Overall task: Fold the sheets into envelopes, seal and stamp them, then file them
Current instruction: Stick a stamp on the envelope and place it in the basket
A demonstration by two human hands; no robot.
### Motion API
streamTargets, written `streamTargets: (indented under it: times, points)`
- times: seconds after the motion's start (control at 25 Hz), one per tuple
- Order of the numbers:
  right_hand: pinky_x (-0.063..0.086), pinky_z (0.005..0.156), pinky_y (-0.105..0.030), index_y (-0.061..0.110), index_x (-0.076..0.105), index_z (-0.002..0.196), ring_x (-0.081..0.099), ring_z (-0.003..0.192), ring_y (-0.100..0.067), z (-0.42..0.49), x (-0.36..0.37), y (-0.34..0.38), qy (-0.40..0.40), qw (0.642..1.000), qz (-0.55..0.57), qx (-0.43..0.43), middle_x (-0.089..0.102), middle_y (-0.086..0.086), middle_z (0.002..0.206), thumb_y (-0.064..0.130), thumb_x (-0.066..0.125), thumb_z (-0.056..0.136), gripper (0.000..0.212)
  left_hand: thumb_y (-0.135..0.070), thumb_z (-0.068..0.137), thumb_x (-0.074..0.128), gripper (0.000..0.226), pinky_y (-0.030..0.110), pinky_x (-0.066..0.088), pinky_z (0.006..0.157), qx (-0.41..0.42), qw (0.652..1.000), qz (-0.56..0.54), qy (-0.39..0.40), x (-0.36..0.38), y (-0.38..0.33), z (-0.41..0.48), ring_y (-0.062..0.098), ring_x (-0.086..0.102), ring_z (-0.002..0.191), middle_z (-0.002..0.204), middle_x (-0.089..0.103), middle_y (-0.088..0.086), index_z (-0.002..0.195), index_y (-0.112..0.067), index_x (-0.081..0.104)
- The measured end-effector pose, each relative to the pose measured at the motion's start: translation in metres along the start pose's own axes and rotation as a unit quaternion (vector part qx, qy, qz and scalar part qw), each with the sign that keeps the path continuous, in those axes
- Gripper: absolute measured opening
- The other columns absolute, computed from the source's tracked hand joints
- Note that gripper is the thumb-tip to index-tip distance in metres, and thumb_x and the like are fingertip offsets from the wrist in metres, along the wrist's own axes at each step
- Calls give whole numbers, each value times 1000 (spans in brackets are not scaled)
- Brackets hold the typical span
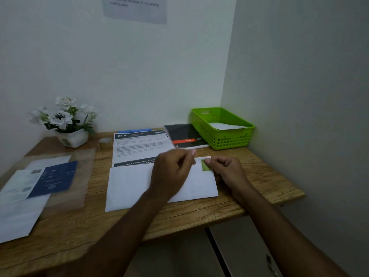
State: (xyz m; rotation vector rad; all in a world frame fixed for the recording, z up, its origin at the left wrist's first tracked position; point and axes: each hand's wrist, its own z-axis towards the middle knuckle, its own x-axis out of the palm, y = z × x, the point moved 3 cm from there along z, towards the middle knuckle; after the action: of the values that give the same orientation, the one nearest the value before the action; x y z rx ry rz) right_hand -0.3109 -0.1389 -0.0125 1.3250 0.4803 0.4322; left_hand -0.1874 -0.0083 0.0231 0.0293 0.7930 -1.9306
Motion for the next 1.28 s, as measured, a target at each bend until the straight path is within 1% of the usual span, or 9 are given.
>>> streamTargets:
  times: [0.2,0.28,0.4,0.56,0.64,0.8,0.96,1.16,1.28]
  points:
    - [52,52,-24,7,74,96,67,65,-12,1,-8,17,-27,996,72,-36,75,-5,79,15,68,88,13,-44,88,58,38,26,53,59,-177,967,-3,183,22,-16,-48,7,62,50,56,68,-4,69,-16,73]
    - [50,51,-23,4,72,97,61,59,-8,5,-12,30,-41,994,77,-70,71,-1,71,10,65,89,12,-44,88,59,34,20,49,51,-261,949,-93,147,22,-16,-52,11,63,48,63,71,-2,74,-16,73]
    - [46,47,-23,2,71,101,55,52,-8,11,-17,46,-61,988,109,-94,66,-2,69,11,65,89,16,-36,87,62,23,25,48,47,-364,899,-238,53,23,-18,-46,20,68,58,79,74,1,93,-15,70]
    - [46,44,-22,6,69,96,57,47,-9,12,-24,55,-79,980,153,-99,66,-2,72,10,66,88,9,-17,88,64,22,28,56,55,-392,846,-351,-89,27,-19,-16,22,72,72,87,75,10,104,-2,66]
    - [48,43,-20,9,68,94,62,49,-10,12,-29,55,-83,978,170,-90,70,0,72,10,68,87,7,-7,85,66,25,28,58,56,-375,846,-361,-116,29,-20,3,19,71,71,88,73,12,109,-2,62]
    - [50,44,-19,12,68,95,69,54,-12,12,-44,55,-89,973,198,-77,75,0,76,14,65,90,6,4,78,68,41,23,56,55,-330,887,-311,-86,40,-23,33,10,70,71,87,73,0,117,-7,61]
    - [53,48,-20,10,67,104,72,62,-16,21,-62,58,-101,967,222,-69,75,0,83,17,56,96,15,8,80,64,45,31,58,66,-327,894,-301,-52,59,-23,64,20,69,78,86,72,3,123,-2,58]
    - [55,49,-22,6,65,103,74,64,-20,44,-89,52,-138,958,251,-28,73,-6,79,17,52,99,17,5,82,64,32,19,53,57,-359,894,-268,-24,101,-14,95,12,61,62,80,67,3,114,3,61]
    - [56,49,-23,6,64,99,74,63,-20,61,-103,40,-157,955,252,-1,72,-10,85,16,52,99,16,4,82,64,10,32,56,69,-378,892,-248,-1,127,-3,105,15,60,58,73,65,5,91,1,66]
